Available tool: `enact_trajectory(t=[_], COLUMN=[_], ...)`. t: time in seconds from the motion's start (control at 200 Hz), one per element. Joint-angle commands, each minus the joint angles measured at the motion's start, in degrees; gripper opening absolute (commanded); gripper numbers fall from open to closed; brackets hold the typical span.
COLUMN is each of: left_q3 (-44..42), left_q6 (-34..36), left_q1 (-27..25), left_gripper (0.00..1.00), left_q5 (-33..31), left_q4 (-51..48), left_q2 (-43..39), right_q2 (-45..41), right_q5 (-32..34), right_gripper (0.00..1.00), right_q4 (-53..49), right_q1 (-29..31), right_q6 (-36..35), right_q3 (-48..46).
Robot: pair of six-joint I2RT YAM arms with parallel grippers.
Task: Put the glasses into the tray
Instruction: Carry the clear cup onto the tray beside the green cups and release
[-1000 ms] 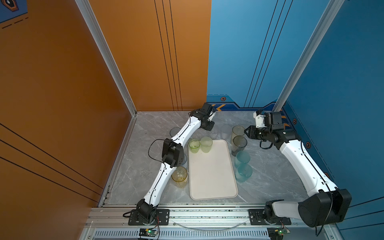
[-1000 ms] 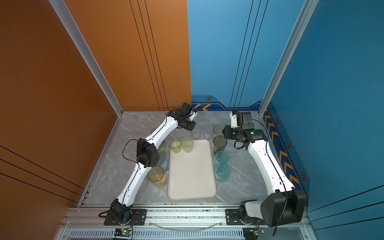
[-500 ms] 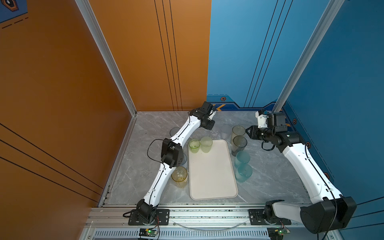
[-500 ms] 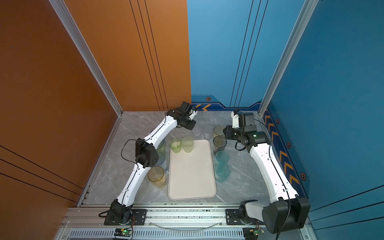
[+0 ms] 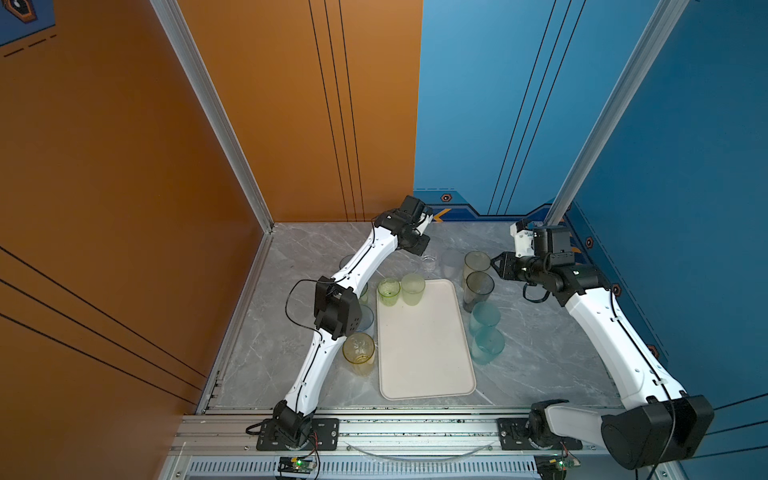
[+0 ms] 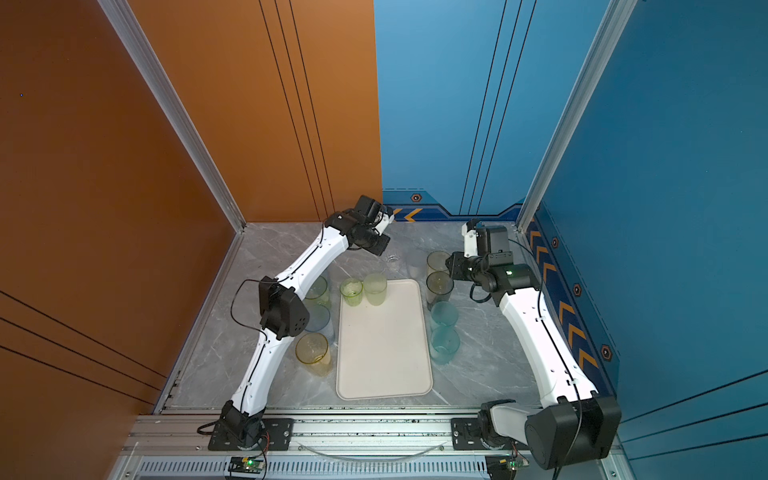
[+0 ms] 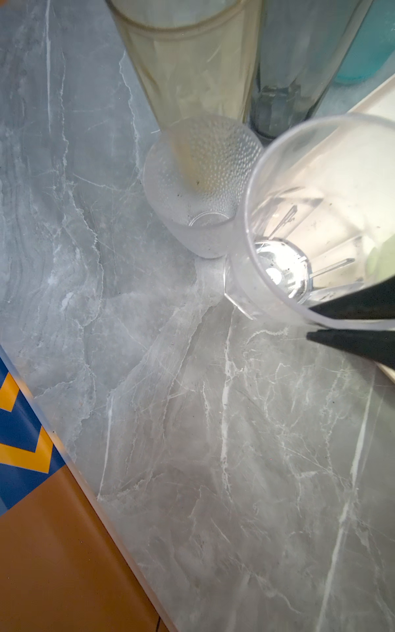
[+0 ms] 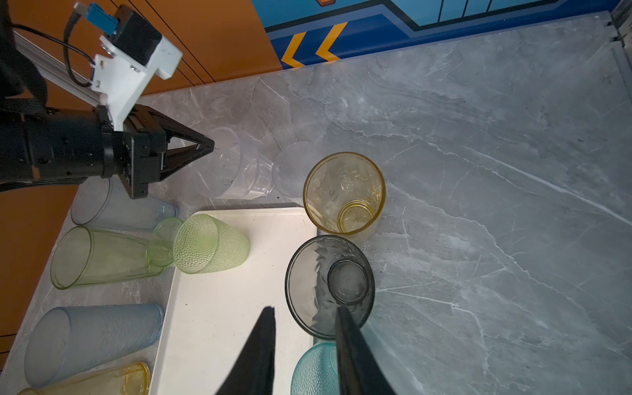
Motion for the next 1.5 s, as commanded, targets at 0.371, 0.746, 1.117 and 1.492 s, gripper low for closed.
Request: enact_trajectory(t=[0.371,0.746,1.117,1.492], left_q3=[-11.9,-13.2,-13.4,-11.0], left_q6=[4.0,4.5,4.6,4.9], left_q1=[-7.0,-8.5,-8.5,-7.6], left_gripper=[0.03,0.03,0.03,0.03], left_q5=[0.1,-0.1,0.0,0.7], left_q4=[0.1,0.1,-0.6,-0.9], left_q2=[-11.2,-8.9,-5.8,-2.9], right_q2=[-2.4,-3.5,-2.5,-1.5], right_q5=[2.3,3.5,3.7,3.8], right_gripper=[0.29,0.29,0.29,0.29], right_q4=[-2.5,-3.5,-3.4,-3.3], right_q1=[3.0,3.7,3.8,3.8], right_q6=[1.3,1.2,1.2,1.1], right_q3=[-0.2,-0.4,-0.2,0.1])
